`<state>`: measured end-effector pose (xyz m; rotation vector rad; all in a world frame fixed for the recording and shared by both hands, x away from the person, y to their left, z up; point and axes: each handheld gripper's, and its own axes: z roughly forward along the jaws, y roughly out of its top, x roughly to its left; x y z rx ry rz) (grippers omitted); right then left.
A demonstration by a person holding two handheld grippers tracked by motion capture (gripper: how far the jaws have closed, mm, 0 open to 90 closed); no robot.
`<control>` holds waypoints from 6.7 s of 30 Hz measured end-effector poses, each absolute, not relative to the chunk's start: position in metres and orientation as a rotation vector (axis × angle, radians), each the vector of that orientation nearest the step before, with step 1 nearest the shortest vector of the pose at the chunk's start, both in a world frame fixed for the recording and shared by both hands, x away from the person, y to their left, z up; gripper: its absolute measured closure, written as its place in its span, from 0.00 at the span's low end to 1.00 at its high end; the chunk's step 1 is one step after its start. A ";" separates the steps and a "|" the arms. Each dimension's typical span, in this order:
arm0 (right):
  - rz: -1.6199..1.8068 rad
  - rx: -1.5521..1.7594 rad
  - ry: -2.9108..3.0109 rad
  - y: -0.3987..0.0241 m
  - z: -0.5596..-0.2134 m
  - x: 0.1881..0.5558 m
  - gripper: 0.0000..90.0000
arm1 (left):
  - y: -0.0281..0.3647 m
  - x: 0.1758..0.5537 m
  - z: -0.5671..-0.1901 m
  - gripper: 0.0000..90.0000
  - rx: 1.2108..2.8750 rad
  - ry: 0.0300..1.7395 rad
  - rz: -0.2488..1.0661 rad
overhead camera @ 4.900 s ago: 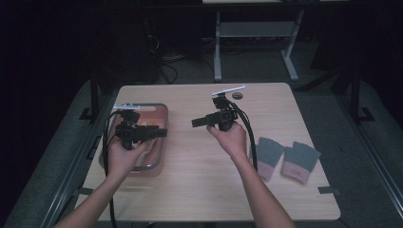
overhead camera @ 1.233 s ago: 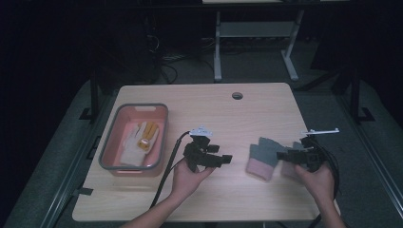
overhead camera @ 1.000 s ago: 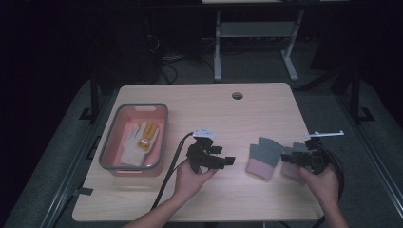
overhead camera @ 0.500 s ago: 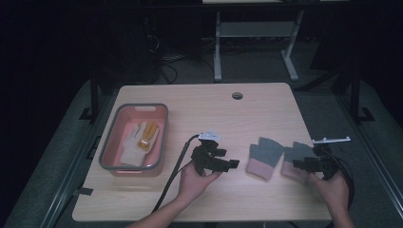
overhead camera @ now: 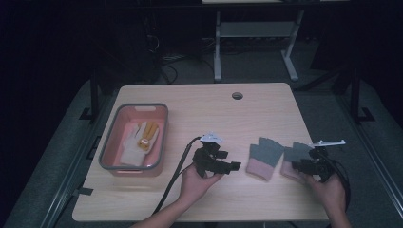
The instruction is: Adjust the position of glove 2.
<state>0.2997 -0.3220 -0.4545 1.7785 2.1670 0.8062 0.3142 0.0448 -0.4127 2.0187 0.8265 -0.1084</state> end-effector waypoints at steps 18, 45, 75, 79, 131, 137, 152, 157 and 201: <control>0.907 1.860 2.142 -0.331 -0.446 0.297 0.91 | 0.052 0.317 -0.413 0.34 2.001 0.840 -0.102; 1.010 1.737 2.232 -0.262 -0.418 0.308 0.90 | 0.053 0.317 -0.413 0.34 2.007 0.843 -0.092; 1.041 1.824 2.199 -0.239 -0.429 0.320 0.68 | 0.029 0.322 -0.420 0.34 2.030 0.842 -0.149; 1.077 1.866 2.179 -0.250 -0.430 0.319 0.61 | 0.016 0.325 -0.424 0.34 2.032 0.842 -0.180; 1.225 2.059 2.100 -0.276 -0.468 0.317 0.75 | -0.029 0.359 -0.472 0.60 2.027 1.029 -0.446; 1.248 2.042 2.114 -0.275 -0.467 0.319 0.84 | -0.027 0.361 -0.472 0.67 2.008 1.029 -0.466; 1.256 2.033 2.131 -0.273 -0.459 0.318 0.86 | -0.022 0.361 -0.466 0.70 1.999 1.013 -0.462; 1.264 2.014 2.136 -0.269 -0.455 0.319 0.86 | -0.017 0.362 -0.461 0.70 2.001 1.011 -0.452; 1.398 1.845 2.229 -0.209 -0.409 0.340 0.86 | 0.056 0.358 -0.416 0.69 1.932 0.981 -0.341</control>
